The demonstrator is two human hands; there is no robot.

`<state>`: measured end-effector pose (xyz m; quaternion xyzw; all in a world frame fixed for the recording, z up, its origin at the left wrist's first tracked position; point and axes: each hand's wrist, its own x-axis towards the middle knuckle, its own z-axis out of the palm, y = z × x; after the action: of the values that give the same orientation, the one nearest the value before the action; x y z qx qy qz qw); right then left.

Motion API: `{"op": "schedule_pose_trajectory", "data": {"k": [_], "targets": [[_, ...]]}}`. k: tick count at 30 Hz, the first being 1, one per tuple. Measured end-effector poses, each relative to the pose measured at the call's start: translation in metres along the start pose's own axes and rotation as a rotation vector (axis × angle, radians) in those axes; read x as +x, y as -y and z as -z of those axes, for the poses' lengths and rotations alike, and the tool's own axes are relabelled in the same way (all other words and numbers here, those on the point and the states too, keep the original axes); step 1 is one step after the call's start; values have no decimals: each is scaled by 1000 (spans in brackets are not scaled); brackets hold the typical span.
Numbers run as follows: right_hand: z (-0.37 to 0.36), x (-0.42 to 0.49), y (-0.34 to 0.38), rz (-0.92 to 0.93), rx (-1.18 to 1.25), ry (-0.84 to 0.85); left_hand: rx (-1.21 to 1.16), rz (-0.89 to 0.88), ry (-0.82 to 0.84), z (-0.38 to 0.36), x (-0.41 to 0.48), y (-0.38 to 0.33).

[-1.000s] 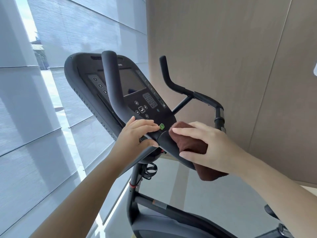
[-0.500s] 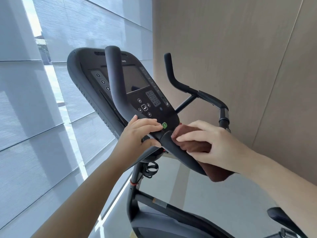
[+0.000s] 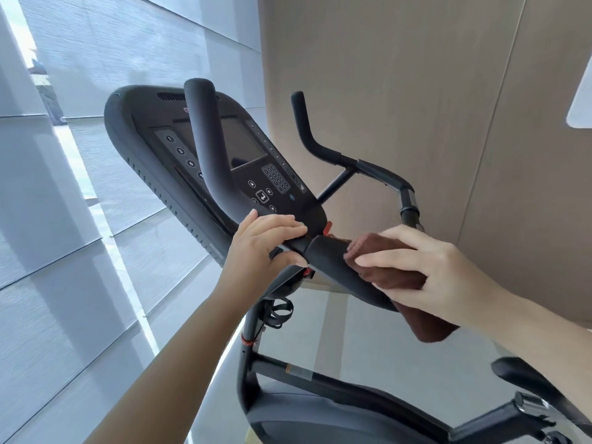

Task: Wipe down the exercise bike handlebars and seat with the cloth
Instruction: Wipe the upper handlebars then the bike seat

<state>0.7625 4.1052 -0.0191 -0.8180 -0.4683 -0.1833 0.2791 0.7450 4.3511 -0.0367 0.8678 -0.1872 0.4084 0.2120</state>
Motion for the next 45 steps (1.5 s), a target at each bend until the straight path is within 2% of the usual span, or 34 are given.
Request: {"op": "schedule_pose_trajectory", "data": {"k": [7, 13, 17, 19, 21, 24, 27, 29, 34, 39, 45], "targets": [[-25, 50, 40, -79, -103, -47, 18, -70, -8, 1, -1, 0], [-40, 13, 48, -312, -243, -346, 15, -106, -26, -1, 0, 4], [-66, 43, 61, -562, -331, -564, 19, -118, -37, -2, 0, 8], [-78, 49, 69, -606, -410, -618, 22, -141, -50, -1, 0, 10], [-78, 39, 70, -573, -397, -598, 13, -159, -56, 0, 0, 11], [-66, 13, 66, -499, -353, -459, -2, -174, -43, 0, -1, 14], [-77, 13, 68, -444, -420, -576, 2, -185, -46, -1, -1, 15], [-94, 27, 71, -488, -514, -694, -4, -201, -58, -3, -1, 17], [-107, 44, 74, -569, -511, -861, 17, -235, -111, -9, 0, 22], [-115, 56, 80, -513, -526, -882, -5, -230, -122, -9, 0, 23], [-111, 44, 71, -462, -690, -768, 21, -267, -97, -2, 0, 23]]}}
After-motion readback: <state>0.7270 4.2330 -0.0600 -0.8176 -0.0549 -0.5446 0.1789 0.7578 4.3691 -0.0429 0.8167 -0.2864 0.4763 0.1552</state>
